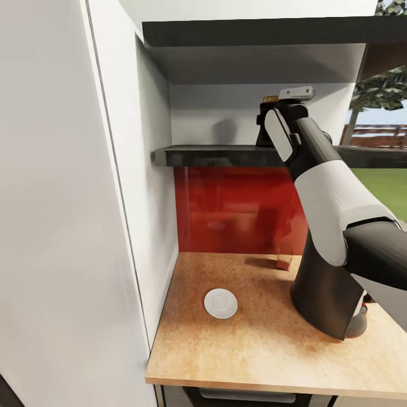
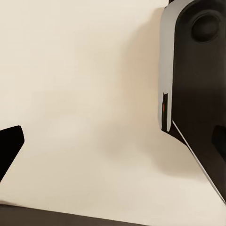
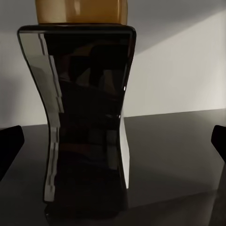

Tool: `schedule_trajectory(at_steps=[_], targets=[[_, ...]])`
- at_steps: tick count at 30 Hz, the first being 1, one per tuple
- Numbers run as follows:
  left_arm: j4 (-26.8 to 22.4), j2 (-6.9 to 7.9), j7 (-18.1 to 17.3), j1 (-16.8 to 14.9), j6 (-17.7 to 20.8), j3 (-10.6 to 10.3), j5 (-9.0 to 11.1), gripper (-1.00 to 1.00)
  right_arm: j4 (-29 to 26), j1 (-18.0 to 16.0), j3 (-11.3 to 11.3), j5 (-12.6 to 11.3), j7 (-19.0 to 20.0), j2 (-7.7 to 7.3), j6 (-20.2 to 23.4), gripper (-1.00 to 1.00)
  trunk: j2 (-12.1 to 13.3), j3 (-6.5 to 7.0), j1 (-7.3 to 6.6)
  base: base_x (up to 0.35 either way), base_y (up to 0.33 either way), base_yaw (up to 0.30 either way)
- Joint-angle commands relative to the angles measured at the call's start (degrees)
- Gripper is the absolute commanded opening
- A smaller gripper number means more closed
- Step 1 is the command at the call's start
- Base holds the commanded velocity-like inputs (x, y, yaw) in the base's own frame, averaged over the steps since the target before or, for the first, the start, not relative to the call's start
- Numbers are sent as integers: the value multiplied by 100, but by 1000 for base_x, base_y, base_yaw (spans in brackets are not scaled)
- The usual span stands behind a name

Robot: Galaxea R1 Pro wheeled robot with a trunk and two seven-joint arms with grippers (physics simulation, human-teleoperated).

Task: Set up a coffee station on the kitchen countertop: keep the coffee maker on the countertop, move the bottle of coffee from the kitchen shelf to the counter next to the coffee maker, place a paper coffee filter on top of the coffee maker, put the saucer next to the coffee maker with the coffee cup on the saucer, and place the electric kettle next to the coffee maker.

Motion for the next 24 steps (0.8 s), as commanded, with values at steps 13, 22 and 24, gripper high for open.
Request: schedule_trajectory(at_steps=[13,22,24], targets=[[9,-4,20,-4,-20,21,-56,100,16,1,27,-61,-53,-3,19,100,-6,-5,2,83,0,0],[9,-16,24,-4,210,18,-50,100,16,0,26,-63,-53,-3,20,100,-6,-5,2,78,0,0],[8,-18,29,-4,266,16,-52,100,16,2,29,-64,-53,-3,20,100,-6,-5,2,55,0,0]])
